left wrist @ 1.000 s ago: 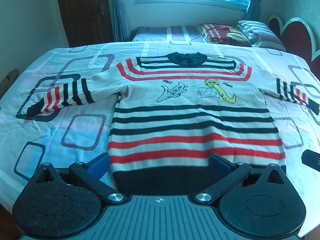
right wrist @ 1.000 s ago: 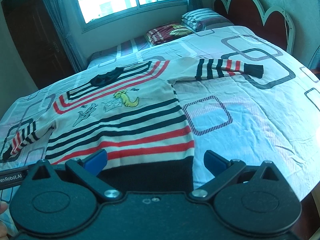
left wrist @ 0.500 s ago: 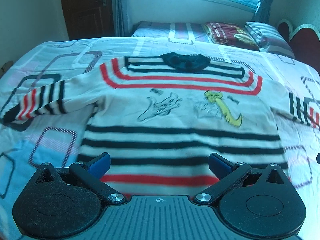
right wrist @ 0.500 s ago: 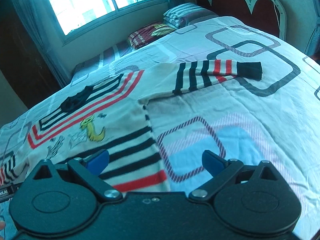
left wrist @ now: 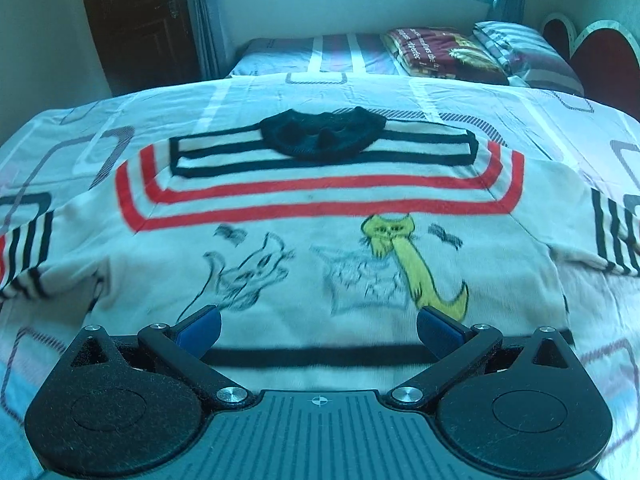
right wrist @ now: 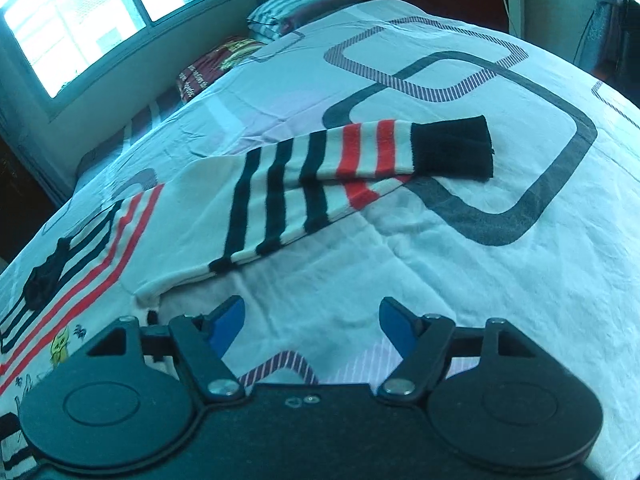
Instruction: Fold small clothes
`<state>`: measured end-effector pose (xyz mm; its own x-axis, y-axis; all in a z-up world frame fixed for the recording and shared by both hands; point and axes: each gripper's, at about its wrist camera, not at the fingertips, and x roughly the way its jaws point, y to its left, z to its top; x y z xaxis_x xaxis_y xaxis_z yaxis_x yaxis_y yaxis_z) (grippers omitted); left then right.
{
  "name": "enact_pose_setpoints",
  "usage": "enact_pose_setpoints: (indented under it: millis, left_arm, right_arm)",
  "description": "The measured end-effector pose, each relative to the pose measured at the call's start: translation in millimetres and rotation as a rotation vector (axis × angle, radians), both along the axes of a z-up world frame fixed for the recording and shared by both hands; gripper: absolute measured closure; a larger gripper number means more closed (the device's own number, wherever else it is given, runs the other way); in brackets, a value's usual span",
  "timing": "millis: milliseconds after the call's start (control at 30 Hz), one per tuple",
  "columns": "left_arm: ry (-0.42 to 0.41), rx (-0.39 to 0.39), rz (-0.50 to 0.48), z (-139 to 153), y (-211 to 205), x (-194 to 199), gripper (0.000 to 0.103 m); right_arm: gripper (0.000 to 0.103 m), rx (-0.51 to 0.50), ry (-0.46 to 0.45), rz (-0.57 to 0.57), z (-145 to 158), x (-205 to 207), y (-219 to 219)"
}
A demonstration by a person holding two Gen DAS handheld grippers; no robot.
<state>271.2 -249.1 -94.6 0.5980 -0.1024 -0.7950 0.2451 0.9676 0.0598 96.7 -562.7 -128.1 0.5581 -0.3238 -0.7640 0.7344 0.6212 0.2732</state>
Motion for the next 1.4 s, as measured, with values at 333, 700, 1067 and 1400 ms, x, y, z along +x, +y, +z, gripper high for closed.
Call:
enact_pose_setpoints:
  millis: [333, 700, 1067, 1400]
  left_arm:
    - [0.003, 0.03, 0.038, -20, -20, 45, 0.0]
    - [0.017, 0.04, 0.056, -27, -12, 54, 0.0]
    - [-0.016, -0.024, 0.062, -11, 30, 61, 0.0]
    - [0.006, -0.145, 0.124, 2, 123, 97, 0.0]
  right_arm:
    - [0.043, 0.05, -0.033, -0.123, -23, 22, -70]
    - [0.08, 0.062, -0.148, -0.262, -28, 24, -115]
    - [0.087, -0.165, -0.23, 0.008, 28, 70, -39]
    - [0.09, -0.091, -0.266, 0.535, 31, 192, 173]
